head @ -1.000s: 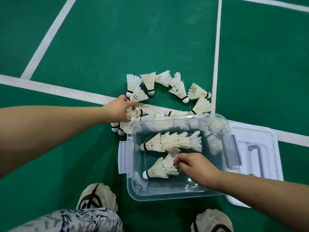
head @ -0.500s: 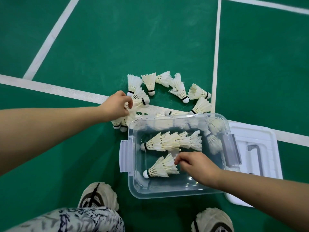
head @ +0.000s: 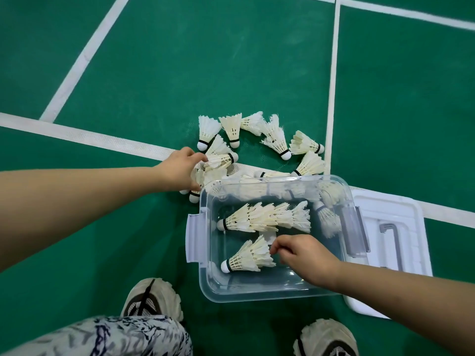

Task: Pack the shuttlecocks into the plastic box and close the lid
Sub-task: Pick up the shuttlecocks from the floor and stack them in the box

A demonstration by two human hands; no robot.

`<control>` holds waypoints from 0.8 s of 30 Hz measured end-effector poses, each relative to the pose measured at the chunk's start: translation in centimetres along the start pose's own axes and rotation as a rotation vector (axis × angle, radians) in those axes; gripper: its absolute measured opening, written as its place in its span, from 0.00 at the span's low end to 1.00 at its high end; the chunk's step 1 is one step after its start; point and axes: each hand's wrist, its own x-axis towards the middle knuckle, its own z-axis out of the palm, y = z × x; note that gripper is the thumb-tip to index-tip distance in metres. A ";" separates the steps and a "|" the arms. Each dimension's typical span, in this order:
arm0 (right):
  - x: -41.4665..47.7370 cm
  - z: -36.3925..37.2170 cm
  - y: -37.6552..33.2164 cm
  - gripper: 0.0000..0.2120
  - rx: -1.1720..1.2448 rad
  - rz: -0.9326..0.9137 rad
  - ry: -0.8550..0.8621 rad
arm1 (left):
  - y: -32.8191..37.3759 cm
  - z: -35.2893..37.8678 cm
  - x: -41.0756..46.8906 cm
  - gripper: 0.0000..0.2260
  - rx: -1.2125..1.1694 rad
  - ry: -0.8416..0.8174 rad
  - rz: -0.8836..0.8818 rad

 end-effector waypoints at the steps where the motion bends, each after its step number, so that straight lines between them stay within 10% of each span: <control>1: 0.0 0.0 0.0 0.13 0.005 0.002 0.000 | 0.0 0.2 0.0 0.36 0.060 -0.010 0.022; 6: 0.1 0.0 0.1 0.13 0.003 0.011 -0.015 | 0.3 0.3 0.6 0.47 0.042 -0.036 0.071; 13: 0.4 0.2 0.4 0.13 -0.005 0.013 -0.026 | 0.3 0.1 2.0 0.46 0.346 0.007 0.057; 24: 0.6 0.0 0.7 0.12 0.008 0.013 -0.047 | 0.8 0.1 2.2 0.37 0.208 -0.129 0.082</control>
